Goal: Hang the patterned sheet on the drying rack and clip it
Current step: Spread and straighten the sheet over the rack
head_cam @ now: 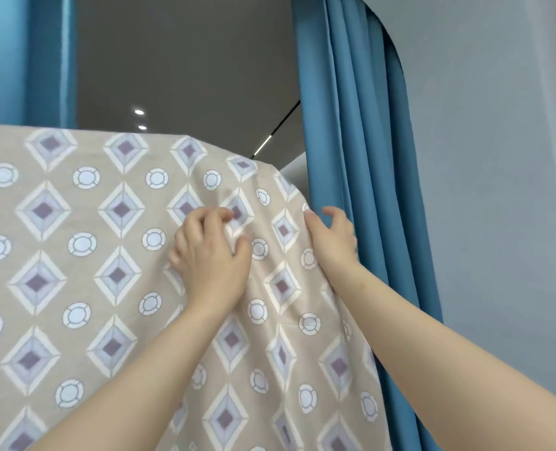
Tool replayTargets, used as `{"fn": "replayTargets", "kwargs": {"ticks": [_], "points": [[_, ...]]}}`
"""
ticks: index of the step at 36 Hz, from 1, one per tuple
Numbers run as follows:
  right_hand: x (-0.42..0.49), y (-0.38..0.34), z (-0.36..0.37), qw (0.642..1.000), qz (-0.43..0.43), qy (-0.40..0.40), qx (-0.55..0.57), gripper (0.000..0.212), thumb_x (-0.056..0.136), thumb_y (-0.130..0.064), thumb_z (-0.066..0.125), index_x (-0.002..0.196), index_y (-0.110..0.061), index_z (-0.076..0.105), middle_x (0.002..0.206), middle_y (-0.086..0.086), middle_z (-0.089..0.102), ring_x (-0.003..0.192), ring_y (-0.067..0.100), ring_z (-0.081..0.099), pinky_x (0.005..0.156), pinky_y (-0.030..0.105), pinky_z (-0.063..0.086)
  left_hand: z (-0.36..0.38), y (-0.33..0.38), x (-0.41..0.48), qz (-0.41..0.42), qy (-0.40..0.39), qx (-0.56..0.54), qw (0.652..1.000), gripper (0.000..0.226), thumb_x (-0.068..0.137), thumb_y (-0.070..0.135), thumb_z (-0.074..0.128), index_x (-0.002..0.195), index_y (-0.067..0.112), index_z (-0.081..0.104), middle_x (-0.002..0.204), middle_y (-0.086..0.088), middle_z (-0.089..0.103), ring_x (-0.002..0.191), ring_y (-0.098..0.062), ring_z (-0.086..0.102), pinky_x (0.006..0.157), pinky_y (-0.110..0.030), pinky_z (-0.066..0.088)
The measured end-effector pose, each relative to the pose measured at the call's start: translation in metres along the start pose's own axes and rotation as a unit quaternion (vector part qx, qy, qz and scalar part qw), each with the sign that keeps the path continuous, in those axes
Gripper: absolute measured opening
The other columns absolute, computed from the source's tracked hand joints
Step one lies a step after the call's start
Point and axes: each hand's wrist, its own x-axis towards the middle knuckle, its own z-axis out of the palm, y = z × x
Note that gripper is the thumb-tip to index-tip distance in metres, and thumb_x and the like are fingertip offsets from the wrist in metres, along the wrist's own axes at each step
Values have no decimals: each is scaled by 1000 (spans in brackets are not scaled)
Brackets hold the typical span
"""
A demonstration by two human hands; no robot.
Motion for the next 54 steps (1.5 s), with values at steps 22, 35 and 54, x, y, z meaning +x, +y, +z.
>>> {"fn": "replayTargets", "kwargs": {"ticks": [22,35,54], "points": [[54,-68,6,984,-150,78,52,17,97,-14,33,92,-16,49,96,-5,51,89,13,47,75,23,34,-27,51,155,125,-162,306,930,33,99,25,26,101,19,58,101,-2,60,99,-28,49,109,-60,7],[68,-69,-32,979,-131,151,48,24,98,-12,31,107,-7,54,95,-4,49,88,14,45,75,23,33,17,86,156,158,-80,166,970,30,99,21,28,91,24,56,88,2,57,87,-21,47,104,-41,18],[37,3,-38,989,-50,-136,-14,14,87,-17,61,74,-12,57,75,5,61,63,18,58,58,21,47,7,49,102,309,-130,262,905,28,95,33,38,117,28,54,123,4,56,126,-20,40,111,-48,9]]}}
